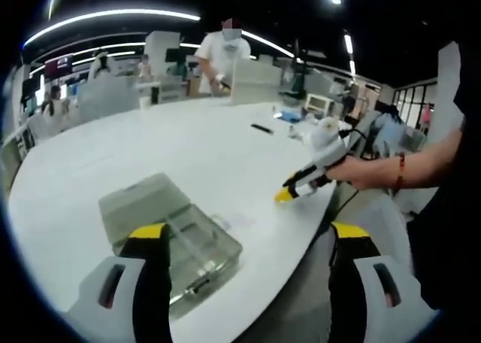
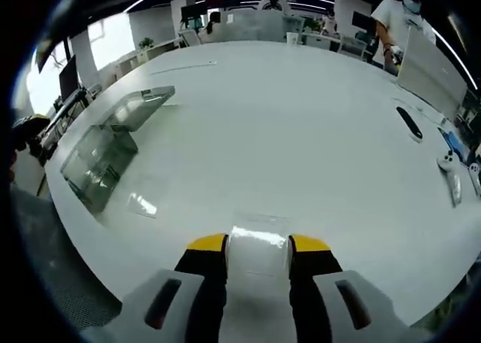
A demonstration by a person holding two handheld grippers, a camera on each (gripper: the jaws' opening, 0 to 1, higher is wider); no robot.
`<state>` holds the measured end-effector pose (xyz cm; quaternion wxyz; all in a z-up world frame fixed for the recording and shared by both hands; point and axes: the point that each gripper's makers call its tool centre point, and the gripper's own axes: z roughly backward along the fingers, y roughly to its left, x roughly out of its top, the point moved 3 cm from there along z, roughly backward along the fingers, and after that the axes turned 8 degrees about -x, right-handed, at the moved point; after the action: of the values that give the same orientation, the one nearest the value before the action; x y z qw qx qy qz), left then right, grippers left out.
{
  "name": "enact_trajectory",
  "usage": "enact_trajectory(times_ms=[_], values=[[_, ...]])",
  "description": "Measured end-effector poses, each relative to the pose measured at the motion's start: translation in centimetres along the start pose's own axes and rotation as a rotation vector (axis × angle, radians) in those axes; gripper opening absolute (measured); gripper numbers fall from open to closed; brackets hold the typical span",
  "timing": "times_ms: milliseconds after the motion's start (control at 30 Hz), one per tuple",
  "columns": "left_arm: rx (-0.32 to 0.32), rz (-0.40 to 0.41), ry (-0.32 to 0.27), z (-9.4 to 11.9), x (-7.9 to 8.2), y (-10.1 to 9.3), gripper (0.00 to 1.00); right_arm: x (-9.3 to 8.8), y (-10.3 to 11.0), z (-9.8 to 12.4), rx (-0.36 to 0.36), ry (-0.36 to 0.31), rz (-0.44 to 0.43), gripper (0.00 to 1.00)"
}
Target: Insert the divider into the dual guide fixture by aligning both edges with the guide slots and pushing it downward to the bottom, including one-sided entry, uneven engagement, binding, and posture correction.
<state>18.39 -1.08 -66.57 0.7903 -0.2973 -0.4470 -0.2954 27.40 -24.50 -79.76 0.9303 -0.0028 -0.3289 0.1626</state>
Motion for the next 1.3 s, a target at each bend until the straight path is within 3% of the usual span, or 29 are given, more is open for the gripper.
enact_trajectory(times_ms=[367,1300], values=[[0.010,0.004,-0.006,0.0,0.3,0.0,0.84,0.2,0.7,0.7,0.007,-0.020,0.017,0.27],[0.031,0.040,-0.037,0.3,0.6,0.6,0.82,3.4,3.6,2.3,0.096,-0.147,-0.025,0.27]])
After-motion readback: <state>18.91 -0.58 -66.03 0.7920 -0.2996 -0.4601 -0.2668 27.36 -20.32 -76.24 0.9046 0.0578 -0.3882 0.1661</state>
